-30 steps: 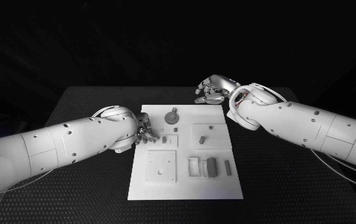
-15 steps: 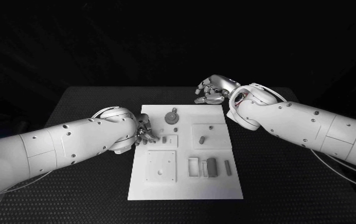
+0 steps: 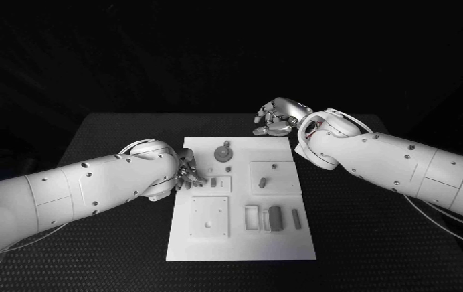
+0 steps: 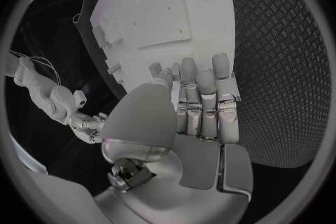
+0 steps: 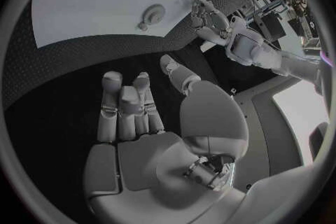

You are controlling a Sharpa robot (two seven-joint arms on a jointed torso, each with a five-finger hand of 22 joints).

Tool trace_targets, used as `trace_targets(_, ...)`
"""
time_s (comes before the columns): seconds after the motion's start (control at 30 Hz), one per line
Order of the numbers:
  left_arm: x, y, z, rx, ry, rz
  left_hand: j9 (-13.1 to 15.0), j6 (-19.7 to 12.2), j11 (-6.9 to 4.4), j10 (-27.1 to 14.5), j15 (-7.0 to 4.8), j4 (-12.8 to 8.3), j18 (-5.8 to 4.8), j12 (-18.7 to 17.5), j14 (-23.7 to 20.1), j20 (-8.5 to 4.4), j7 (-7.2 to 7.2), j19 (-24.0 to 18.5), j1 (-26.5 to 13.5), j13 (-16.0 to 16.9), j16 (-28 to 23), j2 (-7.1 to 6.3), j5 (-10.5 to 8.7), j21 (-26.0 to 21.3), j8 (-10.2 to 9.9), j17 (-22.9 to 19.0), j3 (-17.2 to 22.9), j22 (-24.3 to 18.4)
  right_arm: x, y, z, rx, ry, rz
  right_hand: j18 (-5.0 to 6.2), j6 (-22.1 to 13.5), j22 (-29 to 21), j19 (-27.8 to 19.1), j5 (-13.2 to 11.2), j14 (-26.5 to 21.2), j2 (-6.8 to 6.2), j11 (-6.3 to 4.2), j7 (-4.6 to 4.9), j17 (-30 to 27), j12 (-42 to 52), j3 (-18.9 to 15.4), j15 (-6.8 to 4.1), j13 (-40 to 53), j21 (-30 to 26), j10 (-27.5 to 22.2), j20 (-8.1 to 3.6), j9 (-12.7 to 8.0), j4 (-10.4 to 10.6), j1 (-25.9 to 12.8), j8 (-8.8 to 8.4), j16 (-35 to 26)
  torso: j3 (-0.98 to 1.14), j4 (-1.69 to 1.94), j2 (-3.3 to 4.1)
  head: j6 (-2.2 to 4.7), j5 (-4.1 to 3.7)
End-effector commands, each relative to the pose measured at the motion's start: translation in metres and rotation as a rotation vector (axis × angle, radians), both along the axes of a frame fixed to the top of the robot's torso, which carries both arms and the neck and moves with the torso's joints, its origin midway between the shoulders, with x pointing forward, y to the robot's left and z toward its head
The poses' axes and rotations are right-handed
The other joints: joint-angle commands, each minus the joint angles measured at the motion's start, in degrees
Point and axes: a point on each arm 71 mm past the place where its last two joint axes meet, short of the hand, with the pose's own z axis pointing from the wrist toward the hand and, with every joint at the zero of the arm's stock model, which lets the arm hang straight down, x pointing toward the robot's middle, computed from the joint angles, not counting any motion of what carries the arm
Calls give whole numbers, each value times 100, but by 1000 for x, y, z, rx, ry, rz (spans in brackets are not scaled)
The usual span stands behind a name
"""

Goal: Assemble the parts on the task board

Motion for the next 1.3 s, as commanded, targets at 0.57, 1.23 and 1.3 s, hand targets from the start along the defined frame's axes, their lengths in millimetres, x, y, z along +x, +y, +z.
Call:
trace_targets(0.57, -1, 0, -4, 10, 29, -5, 2, 11, -49, 45, -92, 255, -75, 55, 36, -64, -3, -15, -17, 17, 22, -14, -145, 122, 207, -1, 96, 132, 0, 1, 0, -4, 8, 16, 81, 0, 35, 1, 2, -41, 26, 2, 35, -7, 24, -10, -1, -10, -30, -37, -51, -10, 17, -50, -33, -31, 6, 0, 1, 1, 3)
trace_targets(1.23, 0, 0, -4, 1, 28, -1, -50, 13, -62, 60, -111, 323, -65, 68, 71, -89, -17, -5, -1299, -20, 11, -579, -411, 170, 251, -41, 420, 115, 0, 1, -1, -5, 9, 15, 81, 0, 35, 1, 2, -43, 27, 2, 35, -9, 25, -9, -1, -13, -33, -38, -50, -11, 19, -52, -33, -33, 1, 0, 1, -6, 2)
trace_targets(1.3, 0, 0, -4, 0, 26, 0, -52, 14, -63, 61, -112, 323, -64, 70, 71, -90, -18, -3, -1343, -20, 13, -609, -425, 172, 254, -41, 443, 115, 0, 1, -1, -5, 9, 15, 81, 1, 35, 1, 2, -43, 27, 2, 35, -9, 25, -9, -1, -13, -33, -38, -50, -11, 20, -52, -33, -33, -2, 1, 1, -5, 1)
